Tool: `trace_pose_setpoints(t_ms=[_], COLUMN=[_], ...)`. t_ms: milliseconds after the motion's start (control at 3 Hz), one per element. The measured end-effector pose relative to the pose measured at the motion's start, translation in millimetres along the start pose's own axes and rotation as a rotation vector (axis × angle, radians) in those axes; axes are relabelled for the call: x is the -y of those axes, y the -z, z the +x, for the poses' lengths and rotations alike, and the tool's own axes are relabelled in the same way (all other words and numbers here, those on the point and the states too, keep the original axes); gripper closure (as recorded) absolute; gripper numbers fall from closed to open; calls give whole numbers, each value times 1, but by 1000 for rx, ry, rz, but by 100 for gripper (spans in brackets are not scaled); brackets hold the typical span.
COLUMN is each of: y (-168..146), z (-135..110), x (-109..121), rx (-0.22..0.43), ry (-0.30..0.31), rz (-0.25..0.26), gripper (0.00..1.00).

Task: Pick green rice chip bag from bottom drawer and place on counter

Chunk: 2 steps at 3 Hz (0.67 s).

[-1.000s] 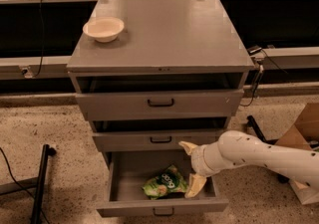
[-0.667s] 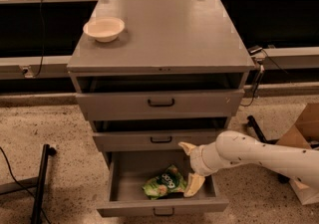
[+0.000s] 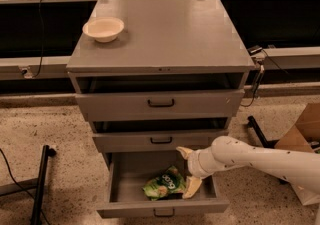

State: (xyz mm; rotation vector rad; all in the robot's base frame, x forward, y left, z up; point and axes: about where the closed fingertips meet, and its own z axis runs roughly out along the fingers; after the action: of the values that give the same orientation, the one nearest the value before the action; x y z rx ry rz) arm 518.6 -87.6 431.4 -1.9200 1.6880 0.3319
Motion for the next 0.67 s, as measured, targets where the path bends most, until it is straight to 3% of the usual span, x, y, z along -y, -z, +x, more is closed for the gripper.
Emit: trace_pose_setpoints(t_ms=[667], y=[-54], z=[42], x=[8], rx=[-32], ry=[2], rz=[26], gripper=[0])
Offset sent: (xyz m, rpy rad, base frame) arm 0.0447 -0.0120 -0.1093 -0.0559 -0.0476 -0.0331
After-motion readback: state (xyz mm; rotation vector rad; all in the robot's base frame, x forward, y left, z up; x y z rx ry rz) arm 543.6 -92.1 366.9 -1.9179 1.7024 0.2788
